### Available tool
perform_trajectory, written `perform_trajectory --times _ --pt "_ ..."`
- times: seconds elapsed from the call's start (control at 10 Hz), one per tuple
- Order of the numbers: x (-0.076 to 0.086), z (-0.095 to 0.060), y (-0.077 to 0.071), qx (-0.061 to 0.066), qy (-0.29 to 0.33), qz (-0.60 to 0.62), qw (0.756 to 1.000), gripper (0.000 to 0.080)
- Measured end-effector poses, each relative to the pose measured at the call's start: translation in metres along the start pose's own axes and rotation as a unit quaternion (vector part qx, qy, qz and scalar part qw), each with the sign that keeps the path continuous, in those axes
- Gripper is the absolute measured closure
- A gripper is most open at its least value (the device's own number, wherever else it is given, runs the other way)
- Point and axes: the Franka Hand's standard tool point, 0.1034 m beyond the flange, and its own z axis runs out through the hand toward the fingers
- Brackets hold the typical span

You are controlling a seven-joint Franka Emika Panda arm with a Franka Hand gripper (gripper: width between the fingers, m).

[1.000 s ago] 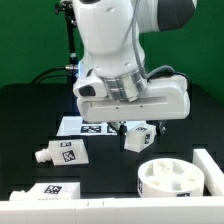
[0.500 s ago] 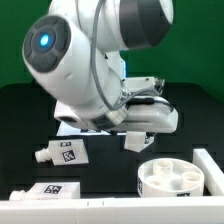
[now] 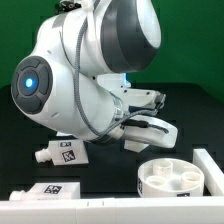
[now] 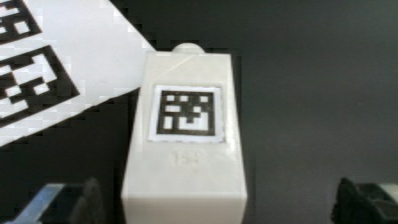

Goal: Assemble stool

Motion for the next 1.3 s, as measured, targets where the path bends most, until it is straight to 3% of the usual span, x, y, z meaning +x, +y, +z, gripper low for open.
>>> perform_trajectory --times 0.1,0.3,0.4,0.6,0.8,0.9,1.0,1.1,1.2,1.3 --pt "-0.001 0.003 0.003 0.017 -0.015 0.023 0.999 0.015" --pt "-0.002 0.02 0.01 0.03 -0.036 0.045 0.998 0.015" --pt "-0.002 0.019 0.01 0.029 -0.035 0.044 0.998 0.0187" --pt "-0.002 0.02 0.01 0.029 -0.036 0.044 0.998 0.0457" --pt "-0.003 0.018 0.008 0.026 -0.033 0.04 0.998 0.0466" --pt "-0.011 0.003 -0.003 0.009 -0.016 0.019 1.0 0.0466" --pt "-0.029 -0.023 -0.016 0.007 -0.011 -0.014 1.0 0.0466" --pt "-0.035 -0.053 -0.026 0.006 0.023 -0.05 0.998 0.0466" --pt "-0.03 -0.067 -0.035 0.006 0.081 -0.071 0.994 0.0466" --pt "-0.029 -0.063 -0.034 0.008 0.117 -0.07 0.991 0.0466"
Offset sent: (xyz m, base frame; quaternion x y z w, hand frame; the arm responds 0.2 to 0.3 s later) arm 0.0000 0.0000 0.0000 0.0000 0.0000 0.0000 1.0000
